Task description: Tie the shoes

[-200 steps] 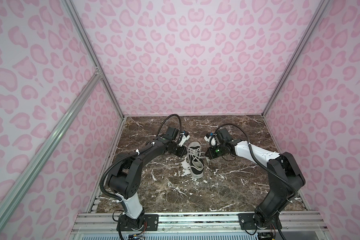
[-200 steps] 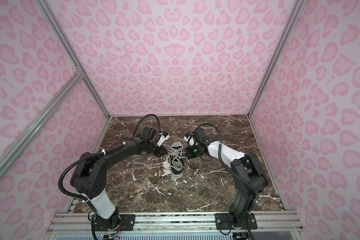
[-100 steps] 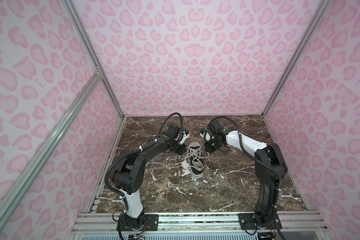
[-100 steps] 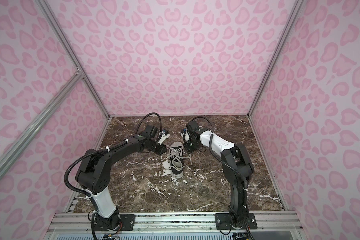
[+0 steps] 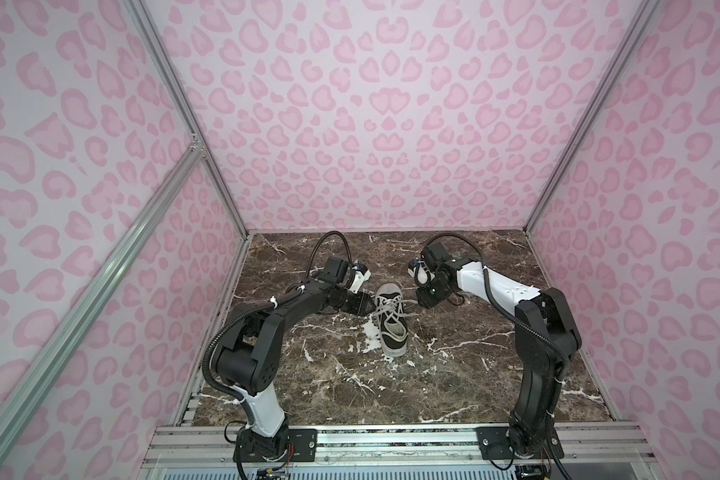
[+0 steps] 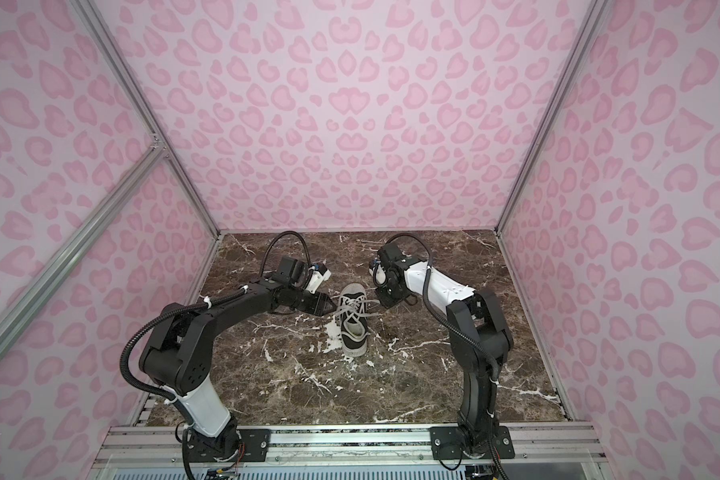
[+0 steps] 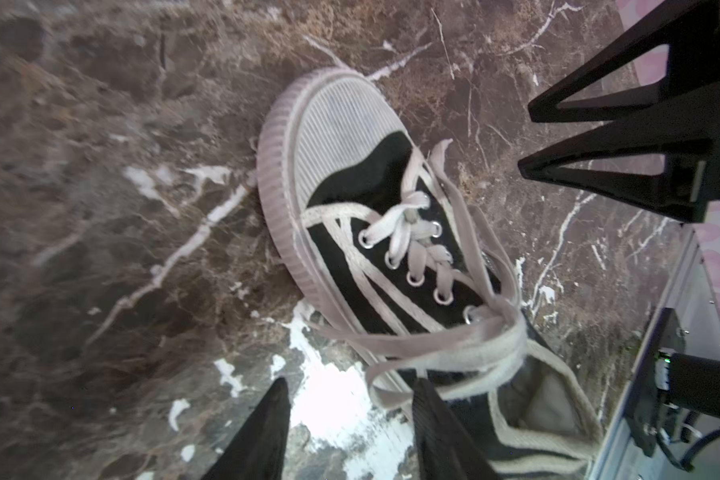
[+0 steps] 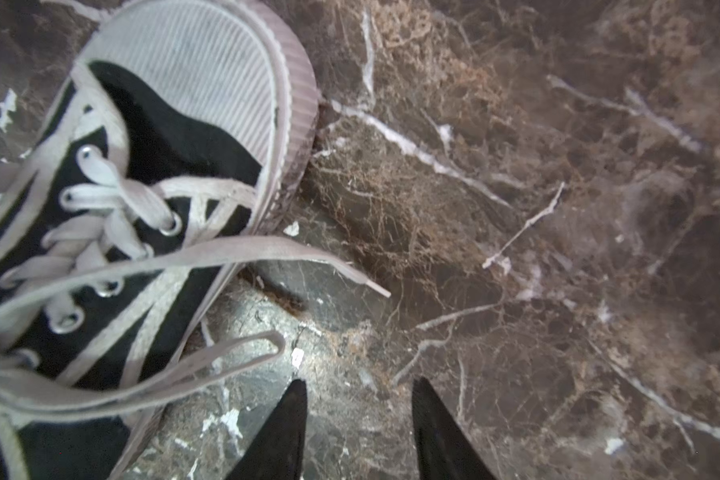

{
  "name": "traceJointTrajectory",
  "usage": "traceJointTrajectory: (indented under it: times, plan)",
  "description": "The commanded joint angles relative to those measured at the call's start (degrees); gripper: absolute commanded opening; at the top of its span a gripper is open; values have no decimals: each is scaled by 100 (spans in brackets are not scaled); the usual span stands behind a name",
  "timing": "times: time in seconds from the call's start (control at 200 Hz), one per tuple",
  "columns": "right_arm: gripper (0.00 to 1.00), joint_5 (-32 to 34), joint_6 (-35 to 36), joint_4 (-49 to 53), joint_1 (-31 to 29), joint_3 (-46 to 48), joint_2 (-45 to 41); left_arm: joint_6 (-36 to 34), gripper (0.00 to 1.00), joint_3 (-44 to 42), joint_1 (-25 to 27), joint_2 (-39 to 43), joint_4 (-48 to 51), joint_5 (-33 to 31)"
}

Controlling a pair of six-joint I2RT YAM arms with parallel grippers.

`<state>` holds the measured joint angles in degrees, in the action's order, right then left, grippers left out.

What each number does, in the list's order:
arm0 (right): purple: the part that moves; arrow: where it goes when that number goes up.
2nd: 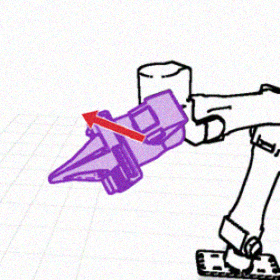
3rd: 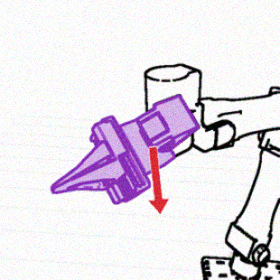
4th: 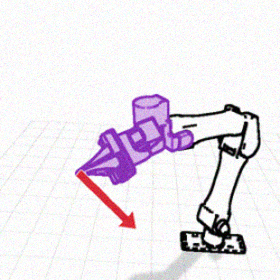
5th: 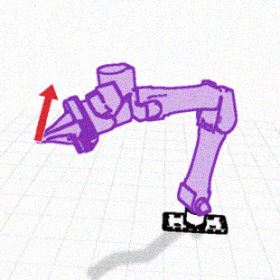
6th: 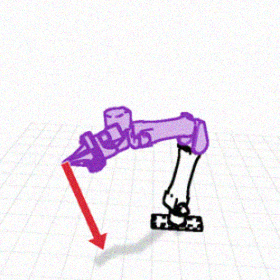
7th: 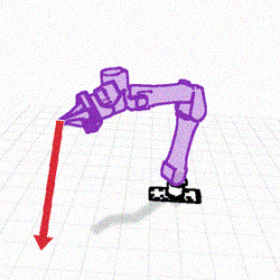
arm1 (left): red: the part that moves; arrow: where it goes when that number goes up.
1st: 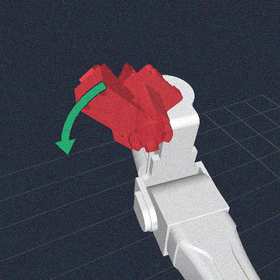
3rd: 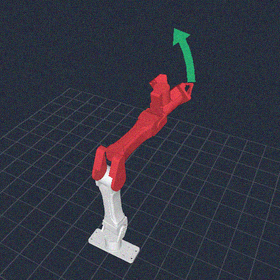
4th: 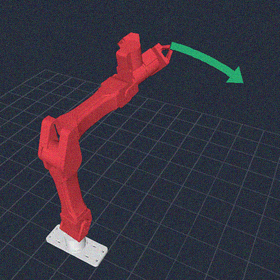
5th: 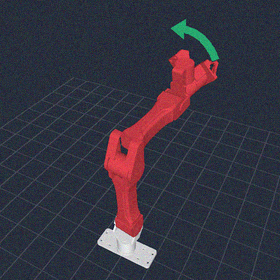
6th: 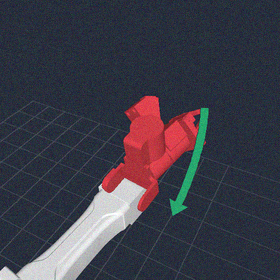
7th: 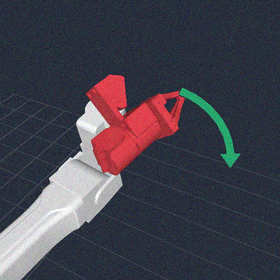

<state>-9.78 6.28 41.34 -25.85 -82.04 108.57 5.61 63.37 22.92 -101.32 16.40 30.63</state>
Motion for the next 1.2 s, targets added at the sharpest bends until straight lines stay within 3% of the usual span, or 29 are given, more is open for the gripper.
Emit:
traceJointTrajectory:
  times: [0.0,0.38,0.56,0.615,1.195]
  plan:
    - [44,-366,-198,-169,4,149,-153,294,51,-180,-22,38,-395,497]
    - [44,-665,-373,-188,1,248,-332,565,44,-302,-24,-79,-862,621]
    - [44,-728,-424,-206,9,329,-389,633,38,-171,-24,-257,-873,827]
    - [44,-751,-431,-206,14,348,-386,668,31,-193,-24,-250,-908,863]
    - [44,-885,-497,-276,9,487,-469,1305,34,-406,-22,-187,-1498,468]
